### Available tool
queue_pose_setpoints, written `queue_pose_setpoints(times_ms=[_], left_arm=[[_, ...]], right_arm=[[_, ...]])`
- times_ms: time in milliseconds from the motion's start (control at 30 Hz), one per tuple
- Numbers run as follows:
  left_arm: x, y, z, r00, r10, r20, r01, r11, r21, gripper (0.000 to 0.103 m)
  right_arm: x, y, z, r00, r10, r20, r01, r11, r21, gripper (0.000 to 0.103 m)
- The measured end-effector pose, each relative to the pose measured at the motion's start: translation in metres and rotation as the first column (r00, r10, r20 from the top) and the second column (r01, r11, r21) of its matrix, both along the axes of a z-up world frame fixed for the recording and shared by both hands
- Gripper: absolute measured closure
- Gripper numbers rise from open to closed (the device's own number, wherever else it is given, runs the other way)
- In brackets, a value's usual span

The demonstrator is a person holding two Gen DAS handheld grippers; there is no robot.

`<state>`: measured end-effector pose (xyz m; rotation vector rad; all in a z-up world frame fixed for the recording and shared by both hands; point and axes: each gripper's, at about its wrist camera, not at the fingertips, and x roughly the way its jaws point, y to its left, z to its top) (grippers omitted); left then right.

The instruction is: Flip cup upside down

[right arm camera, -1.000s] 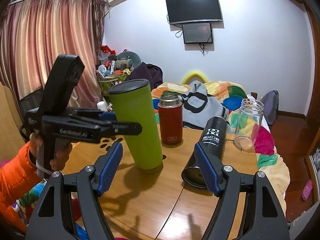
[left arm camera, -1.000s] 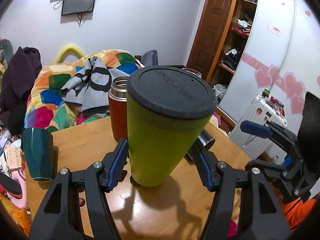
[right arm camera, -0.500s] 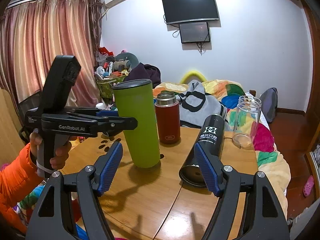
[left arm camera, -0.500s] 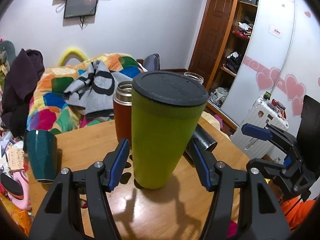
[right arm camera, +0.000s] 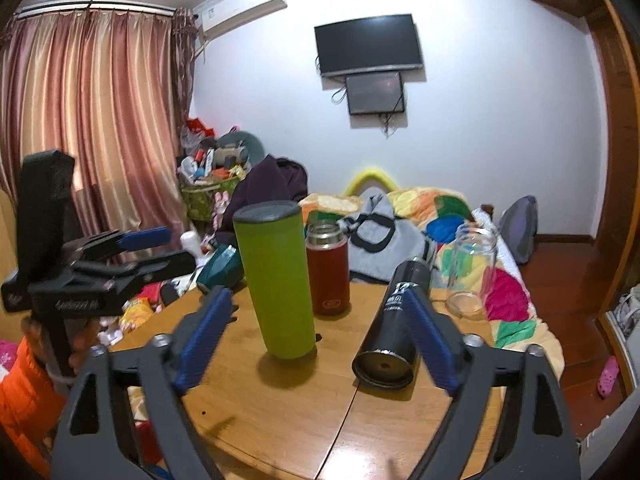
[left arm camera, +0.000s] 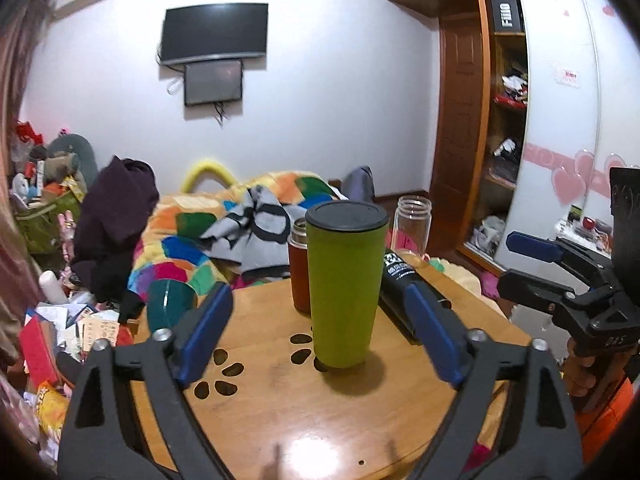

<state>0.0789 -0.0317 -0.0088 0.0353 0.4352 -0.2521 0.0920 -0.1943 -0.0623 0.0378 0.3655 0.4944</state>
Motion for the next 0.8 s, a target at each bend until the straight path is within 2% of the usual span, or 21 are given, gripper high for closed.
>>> queue_pose_setpoints(times_ms=[67,133,167,500,800], left_arm=[[-0.009,-0.002,0.001,0.999,0.028,0.025,-0.028,1.000,0.001,0.005],[-0.019,-0.003,0.002,0.997,0.063,0.051,-0.062,0.998,-0.010,0.001],[-0.022,-0.004,0.002,0.995,0.076,0.059,-0.075,0.997,-0.015,0.000],[-0.052,-0.004,-0.002,0.982,0.147,0.117,-0.140,0.988,-0.066,0.000],[-0.061,0.000,-0.010,0.974,0.196,0.113,-0.184,0.977,-0.112,0.000]], right_arm=[[-0.007,0.000,0.004,1.000,-0.014,0.021,0.014,1.000,0.000,0.015],[-0.012,0.000,0.007,0.999,-0.028,0.033,0.028,1.000,0.006,0.008],[-0.015,0.000,0.009,0.999,-0.036,0.040,0.036,0.999,0.013,0.000],[-0.038,0.003,0.016,0.990,-0.108,0.086,0.106,0.994,0.022,0.000],[-0.049,0.004,0.009,0.988,-0.133,0.079,0.128,0.990,0.066,0.000]])
